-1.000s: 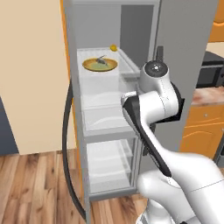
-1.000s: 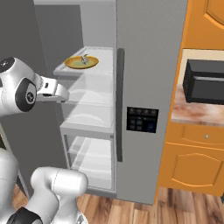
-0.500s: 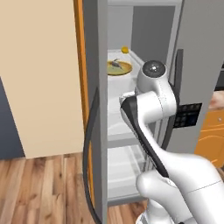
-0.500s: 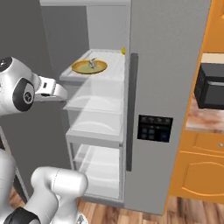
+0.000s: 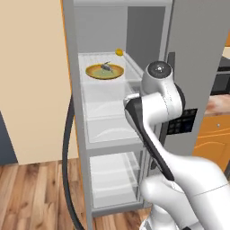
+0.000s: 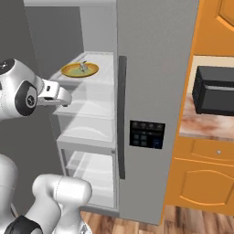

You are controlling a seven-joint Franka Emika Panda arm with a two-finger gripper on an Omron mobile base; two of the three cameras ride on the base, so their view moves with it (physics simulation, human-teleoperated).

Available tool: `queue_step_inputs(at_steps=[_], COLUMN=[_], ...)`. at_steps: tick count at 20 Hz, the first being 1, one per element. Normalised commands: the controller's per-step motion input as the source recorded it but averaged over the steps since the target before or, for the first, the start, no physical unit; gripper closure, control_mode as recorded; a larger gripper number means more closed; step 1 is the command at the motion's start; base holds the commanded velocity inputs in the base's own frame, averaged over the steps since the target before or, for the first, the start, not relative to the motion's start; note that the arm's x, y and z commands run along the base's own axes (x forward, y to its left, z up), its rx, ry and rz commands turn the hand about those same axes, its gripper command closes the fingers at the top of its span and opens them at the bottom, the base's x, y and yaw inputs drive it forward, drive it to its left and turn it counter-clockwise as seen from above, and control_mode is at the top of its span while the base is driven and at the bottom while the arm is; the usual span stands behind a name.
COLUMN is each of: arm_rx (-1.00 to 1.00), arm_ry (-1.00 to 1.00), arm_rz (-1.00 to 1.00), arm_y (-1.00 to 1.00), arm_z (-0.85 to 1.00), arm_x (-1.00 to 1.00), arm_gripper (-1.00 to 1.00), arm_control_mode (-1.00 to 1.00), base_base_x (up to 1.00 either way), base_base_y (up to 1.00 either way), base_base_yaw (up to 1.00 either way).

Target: Retrieve the fish from the fridge and place it on the saucepan with marinade on the stove.

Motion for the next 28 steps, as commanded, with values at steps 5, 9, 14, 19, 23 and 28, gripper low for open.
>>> queue_step_inputs(at_steps=[5, 9, 14, 19, 23, 28], arm_rx=[0.00, 0.00, 0.00, 0.00, 0.01, 0.03], arm_ry=[0.00, 0.00, 0.00, 0.00, 0.00, 0.00], arm_rz=[0.00, 0.00, 0.00, 0.00, 0.05, 0.13], arm_y=[0.00, 0.00, 0.00, 0.00, 0.09, 0.13], arm_z=[0.00, 0.00, 0.00, 0.00, 0.37, 0.58], arm_x=[0.00, 0.00, 0.00, 0.00, 0.07, 0.02], arm_gripper=[-1.00, -1.00, -1.00, -1.00, -1.00, -1.00], arm_control_mode=[1.00, 1.00, 1.00, 1.00, -1.00, -1.00], base_base_x=[0.57, 0.72, 0.52, 0.26, 0.05, 0.00], base_base_y=[0.18, 0.07, 0.03, 0.13, 0.03, 0.00], base_base_yaw=[0.00, 0.00, 0.00, 0.00, 0.00, 0.00])
